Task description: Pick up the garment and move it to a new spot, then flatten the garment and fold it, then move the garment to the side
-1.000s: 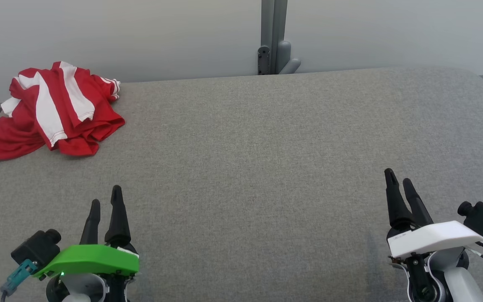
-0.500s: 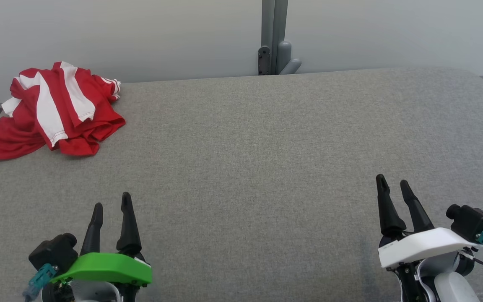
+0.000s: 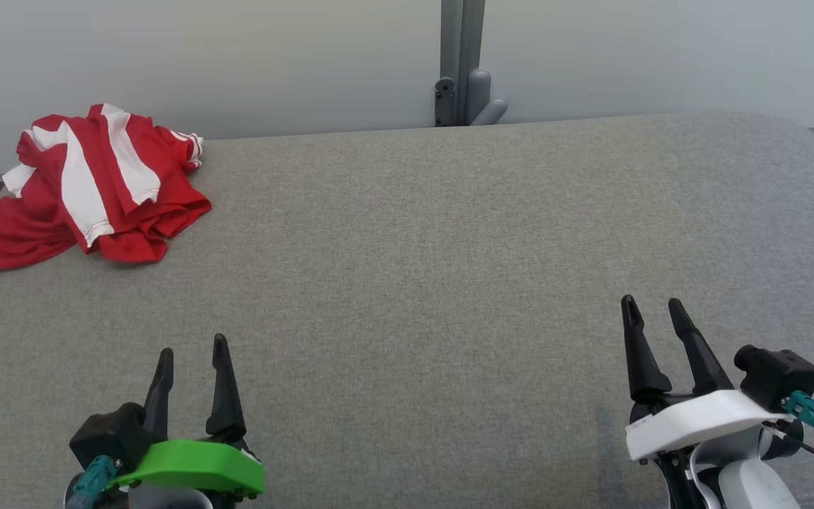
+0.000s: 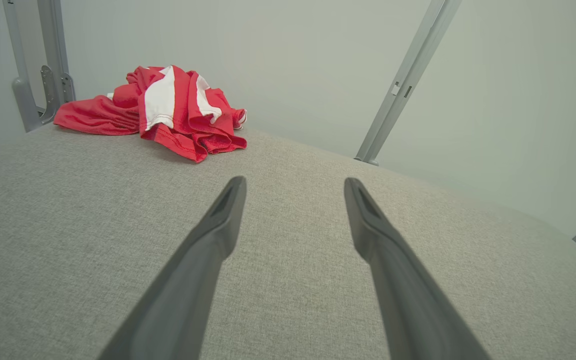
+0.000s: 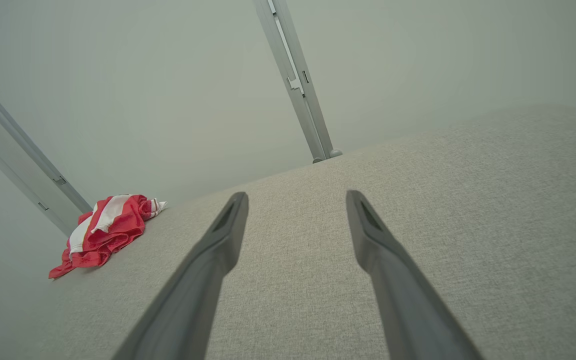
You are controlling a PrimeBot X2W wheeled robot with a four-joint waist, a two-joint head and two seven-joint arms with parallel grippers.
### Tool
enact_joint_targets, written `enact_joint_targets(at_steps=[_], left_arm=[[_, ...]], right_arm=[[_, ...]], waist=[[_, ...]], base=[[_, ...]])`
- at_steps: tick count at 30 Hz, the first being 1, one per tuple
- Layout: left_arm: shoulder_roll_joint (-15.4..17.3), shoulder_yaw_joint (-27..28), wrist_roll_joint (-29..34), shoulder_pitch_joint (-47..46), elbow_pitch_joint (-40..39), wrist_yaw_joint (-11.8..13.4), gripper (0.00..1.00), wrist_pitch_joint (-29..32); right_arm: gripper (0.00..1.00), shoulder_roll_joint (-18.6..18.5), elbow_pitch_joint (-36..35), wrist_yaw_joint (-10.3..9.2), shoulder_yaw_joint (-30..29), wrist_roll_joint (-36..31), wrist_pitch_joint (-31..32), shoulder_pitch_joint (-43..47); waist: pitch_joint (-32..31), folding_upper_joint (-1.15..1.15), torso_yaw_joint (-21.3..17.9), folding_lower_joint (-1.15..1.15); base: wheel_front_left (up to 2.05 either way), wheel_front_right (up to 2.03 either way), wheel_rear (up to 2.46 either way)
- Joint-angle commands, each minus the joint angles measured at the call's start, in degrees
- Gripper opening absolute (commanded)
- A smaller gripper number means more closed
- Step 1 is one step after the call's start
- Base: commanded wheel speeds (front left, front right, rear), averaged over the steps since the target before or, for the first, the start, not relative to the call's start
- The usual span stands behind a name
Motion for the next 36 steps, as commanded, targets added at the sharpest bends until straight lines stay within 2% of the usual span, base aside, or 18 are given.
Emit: enact_joint_targets(at_steps=[1, 36], left_arm=[[0.44, -0.07, 1.23, 0.19, -0.66, 0.22, 1.0, -0.5], [0.55, -1.03, 14.76, 2.59, -1.19, 0.64, 1.0, -4.85]], right_arm=[[1.0, -0.35, -0.86, 0.01, 0.15, -1.17, -0.39, 0.28], [1.0, -0.44, -3.09, 0.01, 1.38, -17.67, -4.73, 1.82]], waist=[[0.0, 0.0, 0.03, 0.0], [0.41, 0.0, 0.22, 0.0]], base=[[0.0, 0.0, 0.0], [0.0, 0.0, 0.0]])
